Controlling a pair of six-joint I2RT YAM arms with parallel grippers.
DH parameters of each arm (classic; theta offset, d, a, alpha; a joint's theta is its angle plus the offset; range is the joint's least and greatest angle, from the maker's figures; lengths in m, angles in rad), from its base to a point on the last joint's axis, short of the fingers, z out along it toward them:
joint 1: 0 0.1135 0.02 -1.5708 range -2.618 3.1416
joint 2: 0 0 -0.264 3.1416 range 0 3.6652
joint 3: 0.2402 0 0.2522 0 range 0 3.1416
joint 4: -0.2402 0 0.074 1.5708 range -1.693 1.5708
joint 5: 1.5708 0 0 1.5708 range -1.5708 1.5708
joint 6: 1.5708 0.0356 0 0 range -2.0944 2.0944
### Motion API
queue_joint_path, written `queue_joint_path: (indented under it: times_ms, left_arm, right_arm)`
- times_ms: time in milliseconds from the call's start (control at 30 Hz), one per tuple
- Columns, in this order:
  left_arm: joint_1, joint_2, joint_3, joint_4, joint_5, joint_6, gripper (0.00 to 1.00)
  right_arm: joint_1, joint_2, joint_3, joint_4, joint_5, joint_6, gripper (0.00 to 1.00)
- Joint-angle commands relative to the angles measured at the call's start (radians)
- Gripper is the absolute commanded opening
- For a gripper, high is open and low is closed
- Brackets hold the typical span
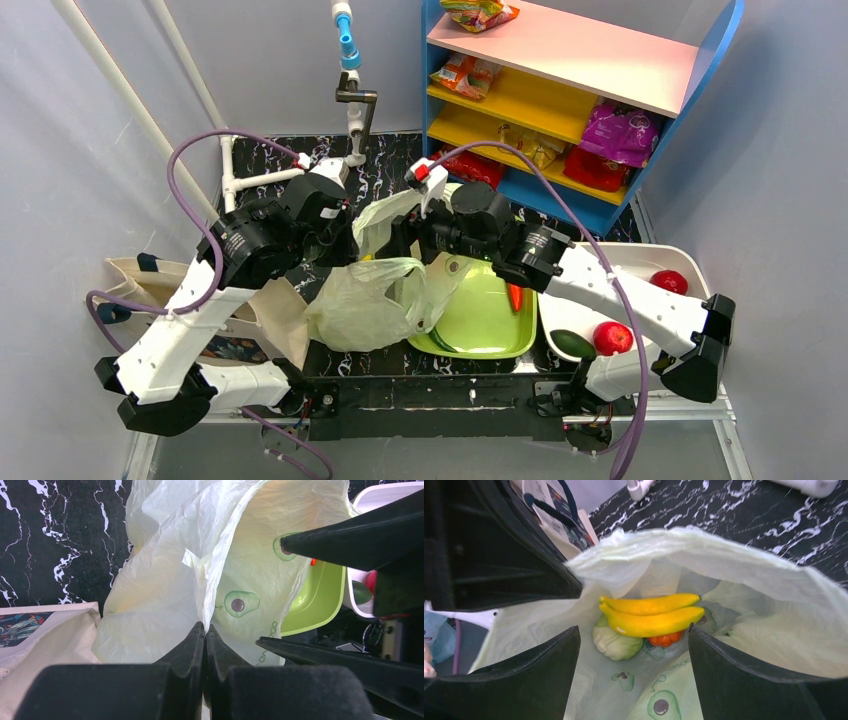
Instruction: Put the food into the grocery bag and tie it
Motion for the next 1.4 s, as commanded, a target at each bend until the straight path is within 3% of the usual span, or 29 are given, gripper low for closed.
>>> queue_joint_path:
  times_ms: [0, 133, 300, 600, 933, 1367]
  left_arm:
    - [0.005, -0.025, -0.007, -0.002, -0.024, 0.002, 0.00]
    - [0.006, -0.034, -0.017, -0.005, -0.029, 0.011, 0.00]
    - [0.007, -0.043, -0.028, 0.005, -0.032, 0.019, 0.00]
    - [0.010, -0.024, -0.053, 0.048, 0.012, 0.031, 0.00]
    - [0.013, 0.003, -0.035, 0.059, 0.059, 0.057, 0.00]
    - [0.019, 0.007, -0.051, 0.085, 0.100, 0.092, 0.00]
  right_arm:
    - [0.005, -0.028, 0.106, -0.065, 0.019, -0.035, 0.86]
    - [0.005, -0.096, 0.109, -0.146, 0.094, -0.018, 0.86]
    - [0.004, -0.227, 0.043, -0.269, 0.309, 0.066, 0.87]
    - [-0.035, -0.344, -0.022, -0.640, 0.688, 0.225, 0.91]
    - [-0.415, -0.289, 0.026, -0.881, 0.715, 0.232, 0.94]
    - [-0.867, -0.258, -0.138, -0.893, 0.595, 0.155, 0.95]
